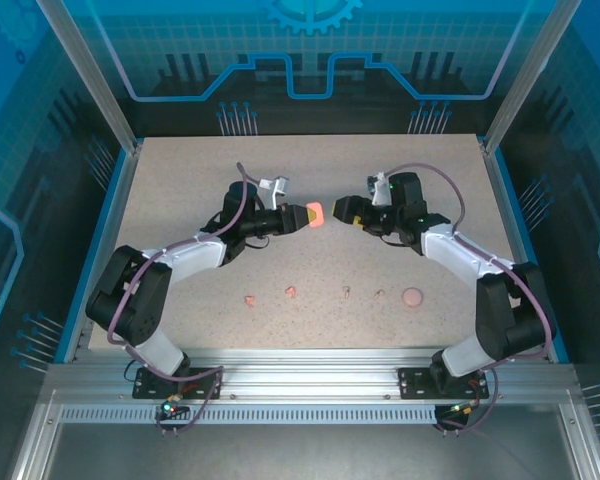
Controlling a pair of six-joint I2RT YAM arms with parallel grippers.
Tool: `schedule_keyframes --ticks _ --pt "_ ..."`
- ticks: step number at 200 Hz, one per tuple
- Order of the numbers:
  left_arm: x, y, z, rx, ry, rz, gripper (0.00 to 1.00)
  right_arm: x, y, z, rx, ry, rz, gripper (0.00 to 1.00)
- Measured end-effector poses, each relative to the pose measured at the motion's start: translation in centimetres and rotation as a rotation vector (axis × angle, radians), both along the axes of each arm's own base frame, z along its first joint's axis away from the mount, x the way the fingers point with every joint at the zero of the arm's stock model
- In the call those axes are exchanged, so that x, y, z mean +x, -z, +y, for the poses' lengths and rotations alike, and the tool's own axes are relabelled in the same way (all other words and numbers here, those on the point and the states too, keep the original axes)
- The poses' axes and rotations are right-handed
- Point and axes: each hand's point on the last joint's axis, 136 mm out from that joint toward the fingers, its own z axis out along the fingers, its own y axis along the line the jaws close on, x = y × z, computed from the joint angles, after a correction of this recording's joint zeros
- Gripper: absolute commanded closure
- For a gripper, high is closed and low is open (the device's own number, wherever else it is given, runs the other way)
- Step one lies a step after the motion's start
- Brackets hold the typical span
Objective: Insert the wireless bluetooth earbuds into the charging case
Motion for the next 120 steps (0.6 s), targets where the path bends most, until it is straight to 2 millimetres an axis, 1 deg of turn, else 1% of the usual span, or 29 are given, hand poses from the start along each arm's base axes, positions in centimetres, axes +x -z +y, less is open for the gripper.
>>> schedule_keyframes --ticks 15,40,58,80,99,120 --pt "-0.2 0.2 0.0 0.001 0.009 0.011 0.98 -0.3 -0.9 1.4 0.016 -0.048 -0.044 0.19" --pt "-0.3 0.3 0.0 0.004 0.012 0.020 1.00 -0.9 -1.7 3.3 0.023 -0.106 -0.073 0.20" --pt "-0.3 0.3 0.0 0.004 0.013 0.021 1.00 -0.5 -1.8 3.8 0.024 -0.117 -0.086 0.21" --pt "-0.3 0.3 0.0 0.004 0.013 0.020 1.00 -0.2 -1.2 3.8 0.016 -0.113 -0.075 0.22" --pt "-0.3 0.3 0.0 0.005 0.013 0.020 1.00 0.0 -0.1 3.9 0.008 -0.111 -0.051 0.24" --pt "-0.4 0.8 0.1 0.014 0.009 0.040 1.00 0.3 0.8 3.9 0.003 -0.110 -0.034 0.26"
